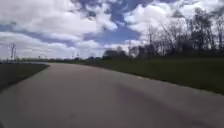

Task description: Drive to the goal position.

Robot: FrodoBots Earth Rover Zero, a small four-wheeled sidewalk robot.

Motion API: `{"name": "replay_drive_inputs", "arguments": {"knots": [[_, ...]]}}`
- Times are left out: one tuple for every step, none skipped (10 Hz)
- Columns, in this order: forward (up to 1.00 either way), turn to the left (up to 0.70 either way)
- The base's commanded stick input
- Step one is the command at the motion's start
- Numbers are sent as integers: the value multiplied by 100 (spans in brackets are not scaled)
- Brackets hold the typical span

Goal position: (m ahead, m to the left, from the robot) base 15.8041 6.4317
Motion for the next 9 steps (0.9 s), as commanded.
{"name": "replay_drive_inputs", "arguments": {"knots": [[100, 0], [100, 0], [100, 0], [100, 0], [100, 0], [100, 0], [100, 0], [100, 0], [100, 0]]}}
